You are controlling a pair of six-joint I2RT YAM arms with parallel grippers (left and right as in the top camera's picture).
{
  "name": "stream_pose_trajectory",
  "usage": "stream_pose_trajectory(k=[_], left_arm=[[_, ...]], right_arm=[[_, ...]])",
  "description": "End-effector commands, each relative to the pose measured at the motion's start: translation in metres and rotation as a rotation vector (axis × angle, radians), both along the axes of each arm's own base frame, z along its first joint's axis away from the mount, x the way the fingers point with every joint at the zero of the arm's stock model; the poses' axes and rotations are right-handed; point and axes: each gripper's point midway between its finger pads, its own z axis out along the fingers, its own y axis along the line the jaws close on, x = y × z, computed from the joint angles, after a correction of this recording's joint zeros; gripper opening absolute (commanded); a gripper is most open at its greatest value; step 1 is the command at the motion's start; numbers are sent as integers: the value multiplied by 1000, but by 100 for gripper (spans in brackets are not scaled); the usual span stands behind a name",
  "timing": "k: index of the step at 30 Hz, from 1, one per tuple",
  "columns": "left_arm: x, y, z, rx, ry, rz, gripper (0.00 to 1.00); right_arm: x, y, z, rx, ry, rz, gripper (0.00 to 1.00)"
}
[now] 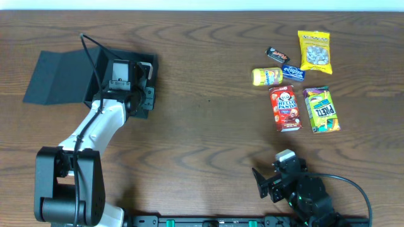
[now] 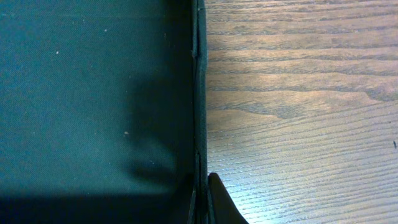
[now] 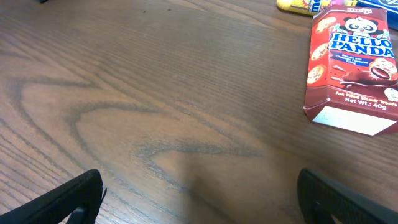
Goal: Pack container
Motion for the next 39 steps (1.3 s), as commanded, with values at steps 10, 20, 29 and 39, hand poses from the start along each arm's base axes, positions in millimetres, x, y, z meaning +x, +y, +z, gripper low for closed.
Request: stream_pose_trajectory(k=[10,20,29,39], left_arm=[[-16,-83,6,99,-62,-393,5],[-78,-146,-7,283,-57,-959,5],[-117,-153,-18,405,-29,-1329,5],[-127,-146,-15,406,24,-1357,5]], right_arm=[[0,0,-3,-18,-5,10,99],[0,0,-3,-18,-6,10,99],[0,0,-3,-18,-6,10,99],[0,0,-3,-18,-5,10,99]])
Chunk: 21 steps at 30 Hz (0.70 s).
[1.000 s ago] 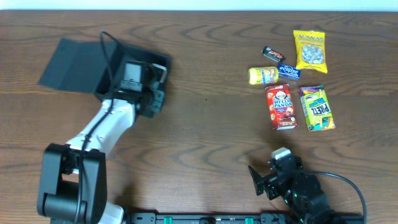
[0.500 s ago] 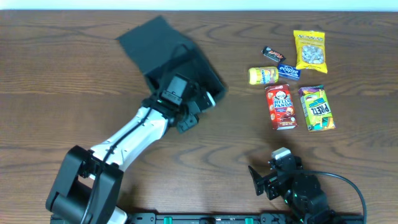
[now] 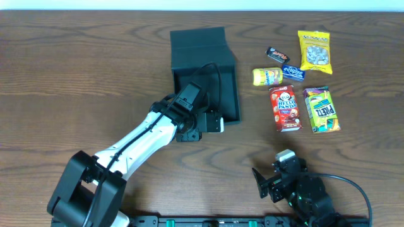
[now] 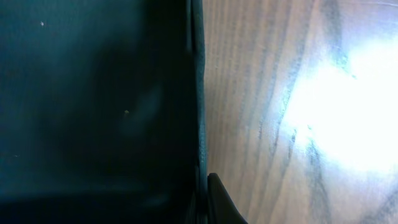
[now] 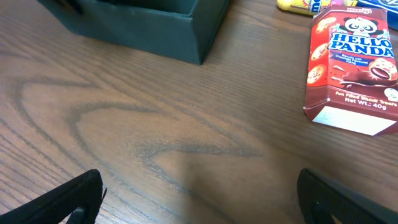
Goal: Pack container
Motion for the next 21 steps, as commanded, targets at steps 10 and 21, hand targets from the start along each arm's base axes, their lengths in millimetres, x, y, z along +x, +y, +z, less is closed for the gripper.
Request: stream_pose_trajectory(k=[10,21], left_arm=[[-14,4,5,28,78,8,95],[15,-13,79,-150,59,408,95]], right_arm=[[0,0,-3,-18,-6,10,99],[0,0,-3,-18,-6,10,99]])
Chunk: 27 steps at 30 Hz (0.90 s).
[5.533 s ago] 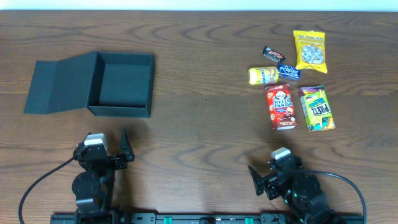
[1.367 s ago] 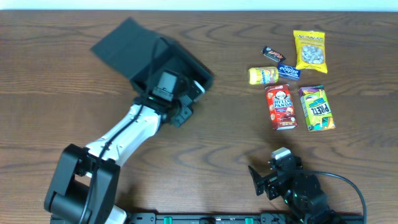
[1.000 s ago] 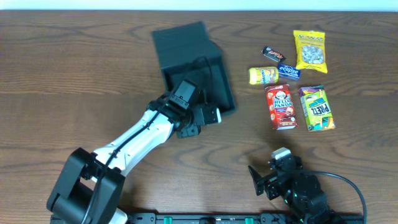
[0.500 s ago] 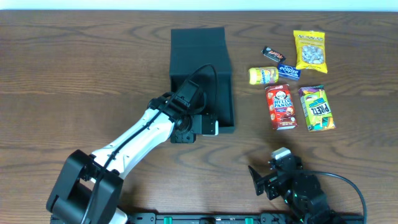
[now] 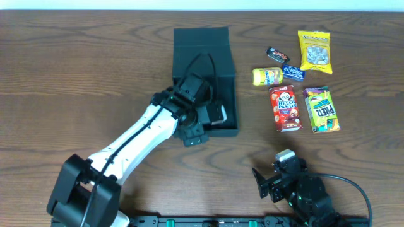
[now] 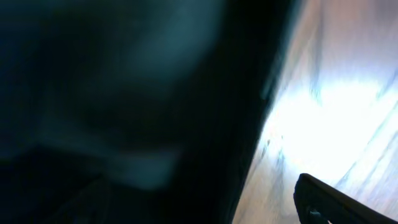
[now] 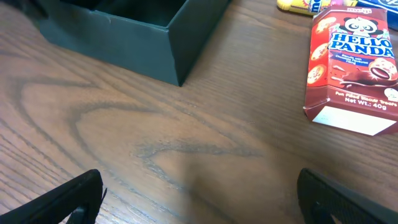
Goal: Pack container
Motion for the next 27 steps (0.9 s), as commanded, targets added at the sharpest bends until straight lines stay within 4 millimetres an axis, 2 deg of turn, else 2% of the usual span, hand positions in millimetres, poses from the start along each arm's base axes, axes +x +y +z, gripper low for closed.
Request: stream_pose_trajectory(k=[1,5,10,14,19,21,27], left_arm=[[12,-5,52,-94,-56,179,95],[19,12,87,-99,-146,314,95],[21,52,119,-27,-295,471,95],[12,71,135,-23,-323,525,95],[2,99,151,-96,-304,721,95],[-8,103,156,-124,-287,756,95],[-35,100,175,-230,-255,728,95]], right_arm=[[0,0,-3,-18,-6,10,99],[0,0,-3,-18,-5,10,99],[0,0,-3,-17,-6,10,99],[0,0,-3,-18,-5,10,99],[0,0,-3,-18,-6,10,99],[0,0,-3,-17,-6,10,99],[0,0,-3,-18,-6,10,99]])
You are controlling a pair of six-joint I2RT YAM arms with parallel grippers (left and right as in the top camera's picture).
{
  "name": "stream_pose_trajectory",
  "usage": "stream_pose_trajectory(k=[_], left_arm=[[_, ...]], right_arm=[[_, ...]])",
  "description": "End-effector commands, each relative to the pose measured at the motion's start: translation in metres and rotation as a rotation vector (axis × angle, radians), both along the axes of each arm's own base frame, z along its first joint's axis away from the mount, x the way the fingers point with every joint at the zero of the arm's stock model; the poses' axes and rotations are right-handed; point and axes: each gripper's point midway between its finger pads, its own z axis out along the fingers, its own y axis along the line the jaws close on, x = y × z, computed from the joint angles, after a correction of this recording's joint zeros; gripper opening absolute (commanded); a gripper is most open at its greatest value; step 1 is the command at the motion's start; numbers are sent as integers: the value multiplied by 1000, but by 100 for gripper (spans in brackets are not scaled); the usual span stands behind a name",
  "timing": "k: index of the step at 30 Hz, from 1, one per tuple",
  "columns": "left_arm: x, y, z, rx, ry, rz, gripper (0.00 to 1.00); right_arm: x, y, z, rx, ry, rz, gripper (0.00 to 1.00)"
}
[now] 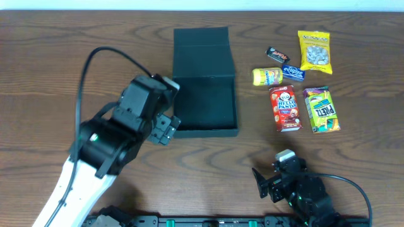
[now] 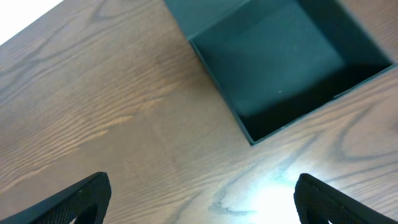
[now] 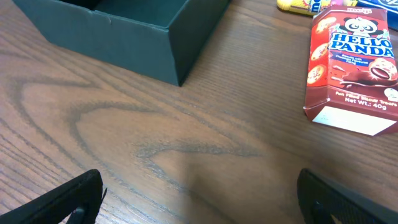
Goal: Pack container
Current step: 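Retract the left gripper from the box and hold position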
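An open black box (image 1: 206, 133) stands mid-table with its lid flap (image 1: 202, 43) laid back behind it; its inside is bare (image 2: 283, 65). My left gripper (image 1: 165, 123) hangs open just left of the box's front corner, its fingers wide apart (image 2: 202, 202) over bare wood. Low at the table's front, my right gripper (image 1: 262, 181) rests open (image 3: 199, 199) and holds nothing. To the right of the box lie the snacks: a red Hello Panda box (image 1: 285, 108) (image 3: 351, 65), a green-yellow candy box (image 1: 321, 110), a yellow nut bag (image 1: 314, 52), a yellow packet (image 1: 267, 76) and two small bars (image 1: 293, 72).
The box's near corner (image 3: 177, 59) shows in the right wrist view, left of the Hello Panda box. The wooden table (image 1: 76, 50) stretches to the left of the box, and the left arm's cable (image 1: 95, 60) loops above it.
My left gripper was down at the box's front left wall; now it is raised and clear of the box, to its left, wide open. The box has not moved.
The box lay at the far left with my left gripper shut on its wall. Then box and gripper were at mid-table beside the snacks. Then the fingers stood open at the box. Now the gripper is clear and the box stays. The right arm never moved.
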Motion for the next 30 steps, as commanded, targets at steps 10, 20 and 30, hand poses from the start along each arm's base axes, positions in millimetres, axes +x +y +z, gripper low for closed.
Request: stream_pose_trajectory(k=[10,20,30], left_arm=[[-43,-8,18,-156,44,-65,95],[-59,-6,20,-199,68,-64,95],[-60,-5,17,-201,91,-44,95]], right_arm=[[0,0,-3,-18,-5,10,99],[1,1,-1,-14,-13,10,99],[11,25,40,404,12,-84,99]])
